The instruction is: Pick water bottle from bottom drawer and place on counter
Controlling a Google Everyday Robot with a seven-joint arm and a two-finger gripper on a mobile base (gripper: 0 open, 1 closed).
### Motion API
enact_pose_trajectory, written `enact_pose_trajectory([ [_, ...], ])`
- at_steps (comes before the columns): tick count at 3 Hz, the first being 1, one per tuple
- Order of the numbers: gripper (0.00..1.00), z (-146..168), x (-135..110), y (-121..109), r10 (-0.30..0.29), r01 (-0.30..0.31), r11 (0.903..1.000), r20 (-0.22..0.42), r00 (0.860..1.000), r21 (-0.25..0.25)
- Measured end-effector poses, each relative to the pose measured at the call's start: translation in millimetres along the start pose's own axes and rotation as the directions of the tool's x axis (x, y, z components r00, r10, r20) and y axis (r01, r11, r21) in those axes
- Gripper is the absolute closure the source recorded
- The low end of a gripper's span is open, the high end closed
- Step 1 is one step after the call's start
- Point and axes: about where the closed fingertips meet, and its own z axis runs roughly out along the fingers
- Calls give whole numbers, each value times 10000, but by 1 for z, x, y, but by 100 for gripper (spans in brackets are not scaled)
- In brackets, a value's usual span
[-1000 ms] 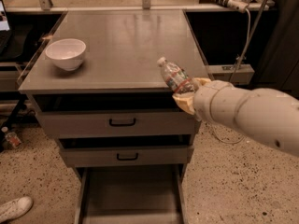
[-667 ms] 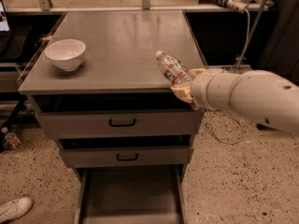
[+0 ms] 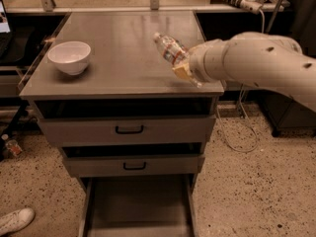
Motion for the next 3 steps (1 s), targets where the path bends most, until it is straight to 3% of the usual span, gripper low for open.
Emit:
enact_pose_trajectory([
  [1,100,21,-35,-5,-596,596,9981,-34,9982,-141],
  [2,100,49,-57,7,-1144,1129,9911,-189,9933,-700],
  [3,100,74,-70,24,-1627,1560,9760,-331,9861,-1521],
])
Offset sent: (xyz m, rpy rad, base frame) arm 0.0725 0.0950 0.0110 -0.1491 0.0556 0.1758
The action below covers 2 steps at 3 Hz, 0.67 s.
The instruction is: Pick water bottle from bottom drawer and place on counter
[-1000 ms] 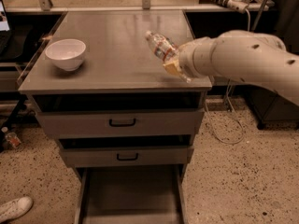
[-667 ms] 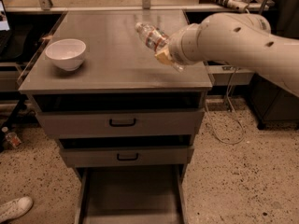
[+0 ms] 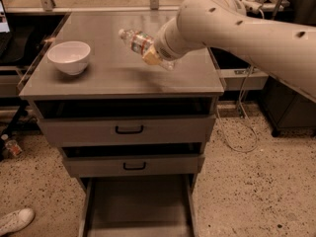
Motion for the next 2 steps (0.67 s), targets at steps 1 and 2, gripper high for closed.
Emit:
enact_pose_trajectory([
  [1,100,23,-6,15,-383,360,9952,-237,9990,-911],
  [2,100,40,-2,29,-587,514,9863,-422,9974,-1570],
])
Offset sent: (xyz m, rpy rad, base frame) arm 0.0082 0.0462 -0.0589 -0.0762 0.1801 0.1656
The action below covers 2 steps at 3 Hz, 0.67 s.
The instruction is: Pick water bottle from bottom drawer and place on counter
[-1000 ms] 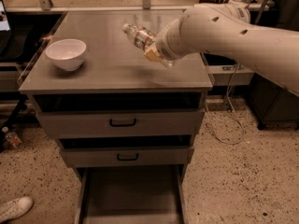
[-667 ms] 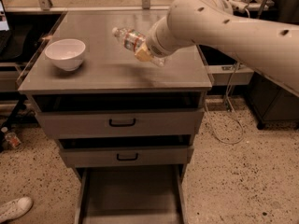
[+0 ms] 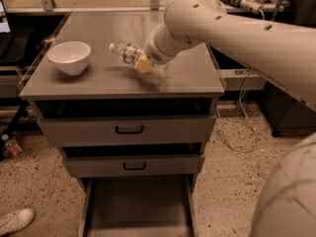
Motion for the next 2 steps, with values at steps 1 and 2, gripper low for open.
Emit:
enact_pose_trajectory([
  [1,100,15,6,11,-136,129,9990,-156,9998,-436],
  [2,100,23,8,18,-288,272,9973,-225,9993,-686],
])
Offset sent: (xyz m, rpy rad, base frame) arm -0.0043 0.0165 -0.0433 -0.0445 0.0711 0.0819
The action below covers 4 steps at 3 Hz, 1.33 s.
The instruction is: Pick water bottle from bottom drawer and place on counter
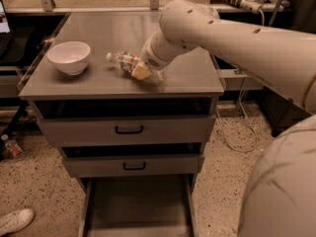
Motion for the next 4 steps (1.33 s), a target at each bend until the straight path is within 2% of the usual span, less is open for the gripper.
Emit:
enact_pose_trajectory([
  [1,81,0,0,0,0,0,10000,0,10000,0],
  [4,11,0,0,0,-1,1,10000,0,10000,-2],
])
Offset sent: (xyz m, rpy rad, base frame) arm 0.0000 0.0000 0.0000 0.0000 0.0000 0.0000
